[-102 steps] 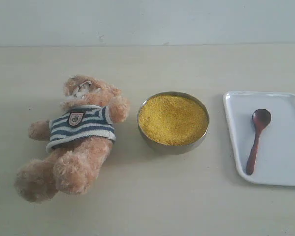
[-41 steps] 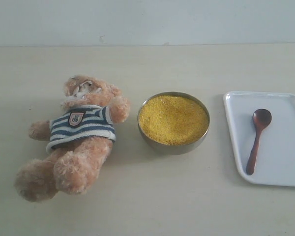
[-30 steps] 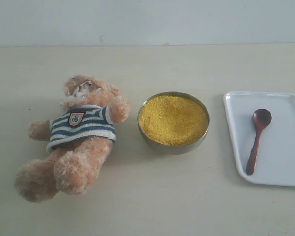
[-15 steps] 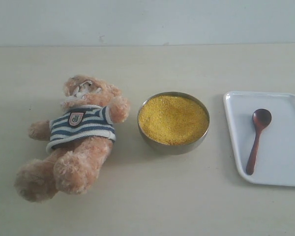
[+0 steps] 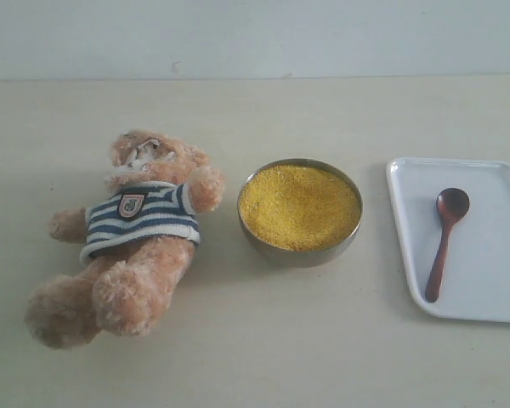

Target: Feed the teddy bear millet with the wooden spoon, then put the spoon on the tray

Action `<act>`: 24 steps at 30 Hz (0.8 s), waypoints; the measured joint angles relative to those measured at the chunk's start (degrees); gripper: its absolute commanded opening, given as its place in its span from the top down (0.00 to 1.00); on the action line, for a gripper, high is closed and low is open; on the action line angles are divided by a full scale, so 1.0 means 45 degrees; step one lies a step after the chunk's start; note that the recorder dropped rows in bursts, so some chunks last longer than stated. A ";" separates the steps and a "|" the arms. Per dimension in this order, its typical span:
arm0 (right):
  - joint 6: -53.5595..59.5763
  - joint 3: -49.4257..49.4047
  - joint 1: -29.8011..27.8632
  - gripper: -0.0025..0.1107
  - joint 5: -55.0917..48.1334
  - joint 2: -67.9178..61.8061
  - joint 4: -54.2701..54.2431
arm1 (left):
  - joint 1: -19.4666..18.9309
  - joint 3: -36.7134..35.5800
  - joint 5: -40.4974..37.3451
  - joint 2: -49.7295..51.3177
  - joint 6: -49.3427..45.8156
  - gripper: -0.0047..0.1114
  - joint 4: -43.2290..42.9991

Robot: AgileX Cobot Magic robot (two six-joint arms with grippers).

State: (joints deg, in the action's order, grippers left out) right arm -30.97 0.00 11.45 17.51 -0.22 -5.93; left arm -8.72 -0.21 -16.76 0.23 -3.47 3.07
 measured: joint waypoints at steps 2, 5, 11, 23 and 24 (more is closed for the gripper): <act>-0.0078 0.0205 0.0000 0.98 -0.1154 0.0000 -0.0031 | 0.0000 0.0000 0.0000 0.0000 0.0000 0.93 0.0000; 0.0857 0.1919 0.0101 0.98 -0.5144 0.0000 0.0022 | 0.0000 0.0000 0.0000 0.0000 0.0000 0.93 0.0000; 0.2110 0.5046 0.0101 0.98 -1.0416 -0.1669 0.0233 | 0.0000 0.0000 0.0000 0.0000 0.0000 0.93 0.0000; 0.4349 0.6302 0.0101 0.98 -1.1800 -1.0201 0.0348 | 0.0000 0.0000 0.0000 0.0000 0.0000 0.93 0.0000; 0.4490 0.6333 0.0101 0.98 -1.1432 -1.1013 0.0248 | 0.0000 0.0000 0.0000 0.0000 0.0000 0.93 0.0000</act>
State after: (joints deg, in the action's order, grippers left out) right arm -10.76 28.49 11.91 -33.94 -49.78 -4.81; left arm -8.72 -0.21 -16.76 0.23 -3.47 3.07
